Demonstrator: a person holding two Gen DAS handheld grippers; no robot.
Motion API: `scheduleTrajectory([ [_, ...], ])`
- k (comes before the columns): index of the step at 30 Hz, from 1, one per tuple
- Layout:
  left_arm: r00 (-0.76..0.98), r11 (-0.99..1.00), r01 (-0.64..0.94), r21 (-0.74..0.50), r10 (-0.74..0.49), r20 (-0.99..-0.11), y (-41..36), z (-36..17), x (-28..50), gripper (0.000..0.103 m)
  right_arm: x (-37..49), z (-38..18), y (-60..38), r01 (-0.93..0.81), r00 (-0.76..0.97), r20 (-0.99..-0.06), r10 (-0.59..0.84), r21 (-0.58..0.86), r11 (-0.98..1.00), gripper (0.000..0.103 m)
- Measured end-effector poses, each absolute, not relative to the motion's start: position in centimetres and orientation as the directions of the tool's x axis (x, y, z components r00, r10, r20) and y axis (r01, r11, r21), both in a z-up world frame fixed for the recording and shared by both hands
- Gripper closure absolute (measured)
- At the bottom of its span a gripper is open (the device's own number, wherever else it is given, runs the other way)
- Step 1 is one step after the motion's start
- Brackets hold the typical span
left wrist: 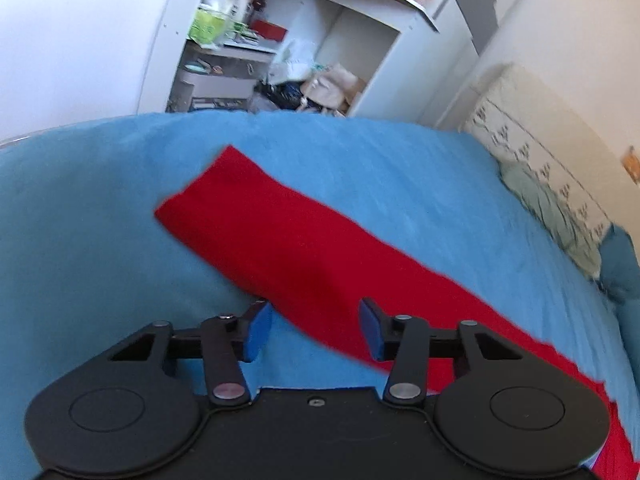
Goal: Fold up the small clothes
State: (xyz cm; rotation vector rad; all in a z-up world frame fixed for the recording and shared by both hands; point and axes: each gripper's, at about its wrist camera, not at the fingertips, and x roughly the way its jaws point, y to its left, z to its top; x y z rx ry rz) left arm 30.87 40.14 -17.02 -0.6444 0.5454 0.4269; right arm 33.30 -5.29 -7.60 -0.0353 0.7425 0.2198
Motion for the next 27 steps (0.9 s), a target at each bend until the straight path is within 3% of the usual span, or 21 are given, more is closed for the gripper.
scheduleTrajectory([
  [3,0.781,0.685,-0.547,-0.480,0.213,-0.586,41.2,-17.0,31.8,0.062,33.4,-7.9,-5.2,-0.201,0.725,-0.668,0.168,0.028,0.979,0.000],
  [4,0.777,0.683,-0.553,-0.477,0.216,-0.591,41.3,-16.9,32.2,0.073,33.4,-8.0,-4.8,-0.197,0.731,-0.663,0.161,0.020,0.980,0.000],
  [5,0.766,0.685,-0.564,-0.462,0.223,-0.603,41.3,-16.7,32.5,0.095,33.2,-7.9,-4.7,-0.201,0.737,-0.657,0.161,0.015,0.980,0.000],
  [9,0.764,0.710,-0.558,-0.430,0.236,-0.601,40.8,-15.6,33.0,0.097,32.8,-7.4,-4.8,-0.211,0.755,-0.636,0.161,-0.003,0.977,0.000],
  [16,0.864,0.863,-0.372,-0.342,0.187,-0.468,33.9,-8.4,34.0,0.097,31.9,-5.7,-8.5,-0.159,0.789,-0.594,0.159,0.052,0.986,0.000],
  [23,0.938,0.966,-0.035,-0.257,-0.057,-0.343,18.1,-0.9,37.3,0.097,30.1,-4.3,-14.3,-0.090,0.812,-0.567,0.138,0.111,0.990,0.000],
  [27,0.917,0.970,0.144,-0.195,-0.205,-0.341,7.5,-0.4,39.3,0.097,29.4,-4.0,-18.5,-0.032,0.827,-0.554,0.100,0.131,0.991,0.000],
])
